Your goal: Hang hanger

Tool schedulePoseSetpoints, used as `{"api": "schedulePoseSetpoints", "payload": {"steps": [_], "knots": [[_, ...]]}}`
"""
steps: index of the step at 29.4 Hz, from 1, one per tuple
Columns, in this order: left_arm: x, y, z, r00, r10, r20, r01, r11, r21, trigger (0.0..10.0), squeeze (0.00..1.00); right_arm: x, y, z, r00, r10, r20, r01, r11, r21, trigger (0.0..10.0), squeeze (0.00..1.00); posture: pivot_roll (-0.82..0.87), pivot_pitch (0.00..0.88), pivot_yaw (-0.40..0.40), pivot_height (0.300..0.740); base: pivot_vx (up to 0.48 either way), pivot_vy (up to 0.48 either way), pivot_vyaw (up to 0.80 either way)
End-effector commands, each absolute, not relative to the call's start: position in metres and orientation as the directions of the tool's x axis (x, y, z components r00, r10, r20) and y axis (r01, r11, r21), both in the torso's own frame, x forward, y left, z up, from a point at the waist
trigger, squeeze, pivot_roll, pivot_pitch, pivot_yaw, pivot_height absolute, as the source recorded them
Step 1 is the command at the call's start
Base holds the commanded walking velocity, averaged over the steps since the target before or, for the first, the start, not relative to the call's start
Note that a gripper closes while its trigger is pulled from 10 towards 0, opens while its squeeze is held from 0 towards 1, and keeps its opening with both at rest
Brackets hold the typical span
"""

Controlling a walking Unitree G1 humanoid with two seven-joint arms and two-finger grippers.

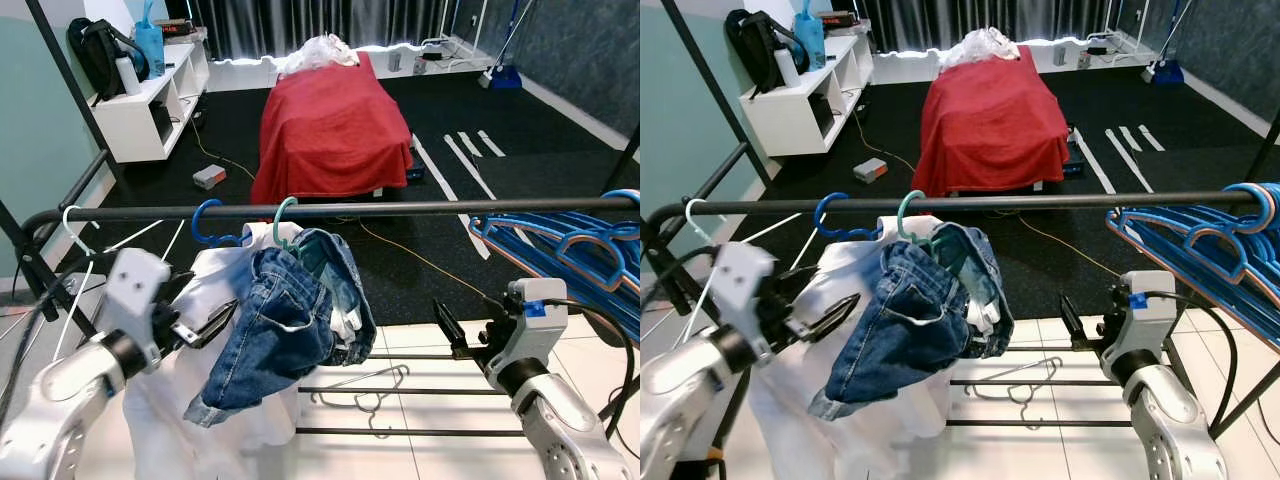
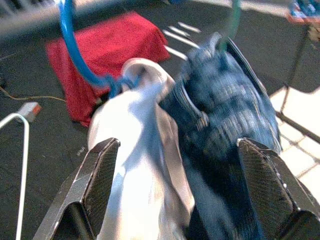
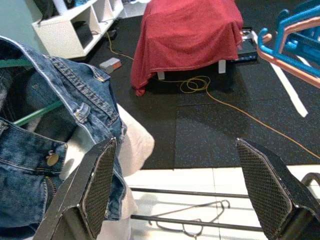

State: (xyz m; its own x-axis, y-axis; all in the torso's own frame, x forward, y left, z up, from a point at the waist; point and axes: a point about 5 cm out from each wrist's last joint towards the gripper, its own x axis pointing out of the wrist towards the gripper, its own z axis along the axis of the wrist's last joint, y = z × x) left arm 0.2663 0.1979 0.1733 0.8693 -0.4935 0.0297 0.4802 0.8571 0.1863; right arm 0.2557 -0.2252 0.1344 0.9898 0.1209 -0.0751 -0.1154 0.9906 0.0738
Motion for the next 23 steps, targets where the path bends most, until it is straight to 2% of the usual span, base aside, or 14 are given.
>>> {"api": "schedulePoseSetpoints", "payload": {"steps": [1,5,12,23], "knots": [[0.277,0.189,0.170,0.889,-0.456,0.039,0.438,0.873,0.214,10.0,0.00,0.254,-0.221,0.133,0.988,0.131,-0.078,-0.124,0.988,0.088,10.0,0.00,-0.16,0.039,0.052,0.736,0.000,0.000,0.00],[0.284,0.188,0.174,0.913,-0.401,0.072,0.379,0.901,0.211,10.0,0.00,0.253,-0.220,0.133,0.989,0.128,-0.078,-0.121,0.989,0.088,10.0,0.00,-0.17,0.042,0.058,0.736,0.000,0.000,0.00],[0.285,0.188,0.182,0.916,-0.385,0.117,0.364,0.917,0.166,10.0,0.00,0.252,-0.221,0.133,0.989,0.124,-0.076,-0.117,0.989,0.090,10.0,0.00,-0.16,0.047,0.062,0.736,0.000,0.000,0.00],[0.289,0.205,0.162,0.955,-0.293,0.037,0.284,0.947,0.151,10.0,0.00,0.253,-0.220,0.134,0.990,0.119,-0.073,-0.112,0.989,0.101,10.0,0.00,-0.15,0.053,0.067,0.736,0.000,0.000,0.00]]}}
